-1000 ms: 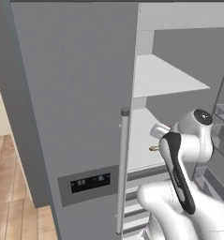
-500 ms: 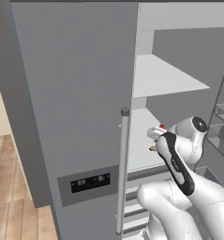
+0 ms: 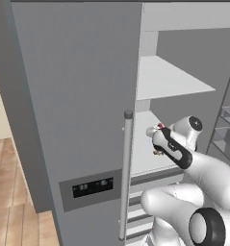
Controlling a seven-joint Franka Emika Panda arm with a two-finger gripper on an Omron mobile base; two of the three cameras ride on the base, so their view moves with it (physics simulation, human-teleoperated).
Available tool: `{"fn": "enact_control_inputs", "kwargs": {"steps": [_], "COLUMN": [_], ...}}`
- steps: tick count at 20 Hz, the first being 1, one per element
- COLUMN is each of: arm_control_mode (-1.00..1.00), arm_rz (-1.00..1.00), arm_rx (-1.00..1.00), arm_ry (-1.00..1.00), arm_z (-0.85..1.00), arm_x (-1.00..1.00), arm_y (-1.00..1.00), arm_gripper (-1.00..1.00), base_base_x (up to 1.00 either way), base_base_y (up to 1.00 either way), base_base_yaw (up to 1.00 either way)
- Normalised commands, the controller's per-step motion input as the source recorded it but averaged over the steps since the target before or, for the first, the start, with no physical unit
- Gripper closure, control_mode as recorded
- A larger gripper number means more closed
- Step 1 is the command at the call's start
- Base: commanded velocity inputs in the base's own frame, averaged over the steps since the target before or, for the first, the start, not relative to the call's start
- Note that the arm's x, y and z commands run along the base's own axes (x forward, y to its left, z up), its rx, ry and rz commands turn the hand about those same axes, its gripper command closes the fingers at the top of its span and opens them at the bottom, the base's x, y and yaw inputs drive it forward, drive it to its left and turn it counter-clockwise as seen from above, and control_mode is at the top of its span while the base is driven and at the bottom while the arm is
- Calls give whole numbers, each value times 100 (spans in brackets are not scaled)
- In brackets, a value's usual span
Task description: Place the fish on the counter behind the older fish on the same shelf of the fridge to maintain FIFO order. Close the fridge door when finished.
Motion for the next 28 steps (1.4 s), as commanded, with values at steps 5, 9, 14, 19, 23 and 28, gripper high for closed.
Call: {"fn": "enact_control_inputs", "kwargs": {"steps": [5,9,14,19,23,28], "arm_control_mode": [-100,-100,-100,-100,-100,-100], "arm_rz": [2,3,7,8,5,0], "arm_rx": [0,0,-2,-3,-1,0], "arm_ry": [0,0,0,0,0,0], "arm_z": [-15,-13,-7,-7,-6,-1], "arm_x": [19,15,24,21,20,18], "arm_y": [-1,-1,0,0,0,2], "arm_gripper": [100,100,100,100,100,100], "base_base_x": [0,0,0,0,0,0], "base_base_y": [0,0,0,0,0,0], "base_base_yaw": [0,0,0,0,0,0]}}
